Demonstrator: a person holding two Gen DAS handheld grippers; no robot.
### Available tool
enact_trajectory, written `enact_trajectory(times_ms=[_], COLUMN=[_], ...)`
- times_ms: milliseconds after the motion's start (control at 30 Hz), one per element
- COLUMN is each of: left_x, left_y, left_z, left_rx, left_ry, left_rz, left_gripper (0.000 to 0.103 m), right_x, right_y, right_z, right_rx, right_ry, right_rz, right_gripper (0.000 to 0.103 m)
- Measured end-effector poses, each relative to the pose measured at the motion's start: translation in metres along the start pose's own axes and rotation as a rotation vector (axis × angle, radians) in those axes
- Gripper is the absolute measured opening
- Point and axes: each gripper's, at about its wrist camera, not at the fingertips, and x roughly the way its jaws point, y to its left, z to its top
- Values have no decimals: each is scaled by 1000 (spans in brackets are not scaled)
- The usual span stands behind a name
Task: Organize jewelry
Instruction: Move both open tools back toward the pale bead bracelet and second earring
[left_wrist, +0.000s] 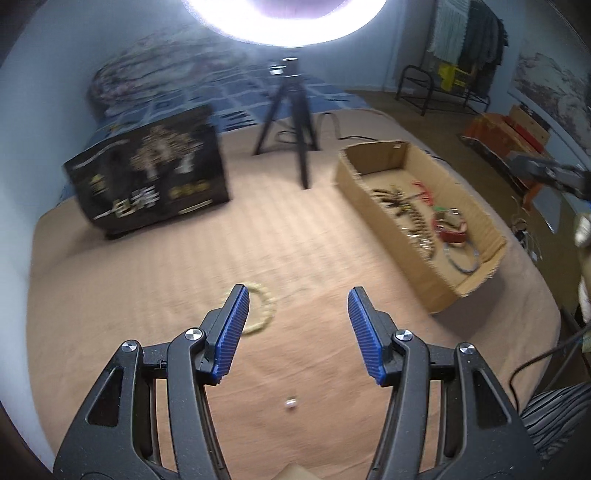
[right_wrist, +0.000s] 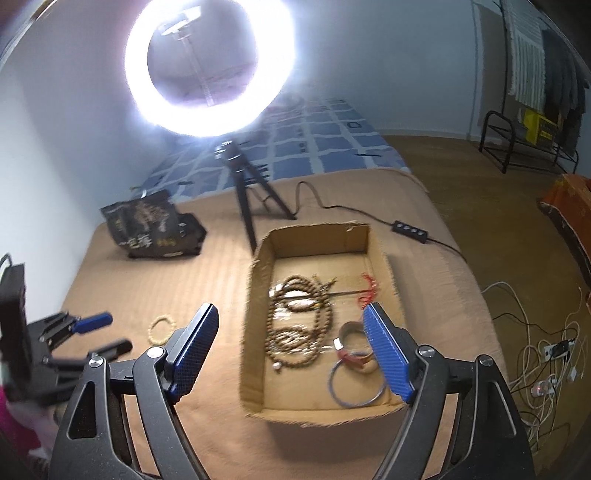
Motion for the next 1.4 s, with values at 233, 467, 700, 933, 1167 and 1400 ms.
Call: enact_trajectory(times_ms=[233, 467, 700, 933, 1167, 1400], left_x=[1, 19, 43, 64, 83, 93], left_y=[43, 69, 85, 95, 97, 95], left_z=[-13, -29, -38, -36, -33, -31], left_rx=[-38, -60, -68, -92, -101, -102], left_ry=[7, 43, 90, 113, 123, 135], left_rz=[43, 29, -4, -43, -80, -95], left_gripper=[57, 57, 57, 57, 49, 45], right_x=[5, 25, 51, 76, 95, 114], right_y=[42, 88, 136, 172, 181, 192], right_z=[-22, -60, -96, -122, -132, -138], right_rx=[-55, -144, -249, -345, -337, -339], right_ry=[58, 127, 174, 200, 232, 270], right_rz=[71, 83, 117, 147, 195, 202], right_gripper=[80, 80, 80, 80, 71, 57])
